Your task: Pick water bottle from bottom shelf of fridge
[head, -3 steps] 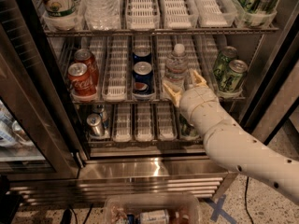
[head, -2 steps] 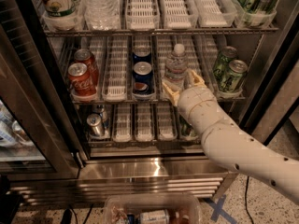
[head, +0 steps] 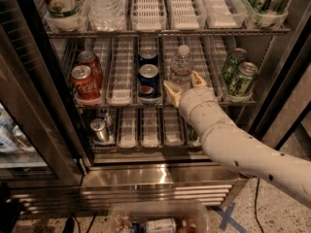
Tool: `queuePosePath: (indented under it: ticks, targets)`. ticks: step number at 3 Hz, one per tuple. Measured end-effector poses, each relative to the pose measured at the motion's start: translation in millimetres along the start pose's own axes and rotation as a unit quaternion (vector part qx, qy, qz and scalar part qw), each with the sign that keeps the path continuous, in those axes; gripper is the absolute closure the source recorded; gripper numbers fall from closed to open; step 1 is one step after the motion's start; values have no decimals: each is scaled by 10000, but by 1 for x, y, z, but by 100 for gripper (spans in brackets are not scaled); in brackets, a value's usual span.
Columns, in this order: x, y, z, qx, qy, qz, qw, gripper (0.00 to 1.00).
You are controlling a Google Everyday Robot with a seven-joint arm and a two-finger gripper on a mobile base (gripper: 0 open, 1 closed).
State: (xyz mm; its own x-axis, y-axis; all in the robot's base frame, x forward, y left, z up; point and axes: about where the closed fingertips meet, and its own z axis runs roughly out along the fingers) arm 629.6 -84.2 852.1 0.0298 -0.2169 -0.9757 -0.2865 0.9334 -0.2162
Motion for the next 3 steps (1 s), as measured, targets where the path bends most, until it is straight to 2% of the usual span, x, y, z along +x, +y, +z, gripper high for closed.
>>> queuePosePath:
  ticks: [1, 2, 3]
  targets:
    - [7, -1, 6, 15, 57, 39, 10000, 36]
    - [14, -2, 12, 8, 137, 80, 9999, 55]
    - [20, -4, 14, 10, 211, 94, 9997, 78]
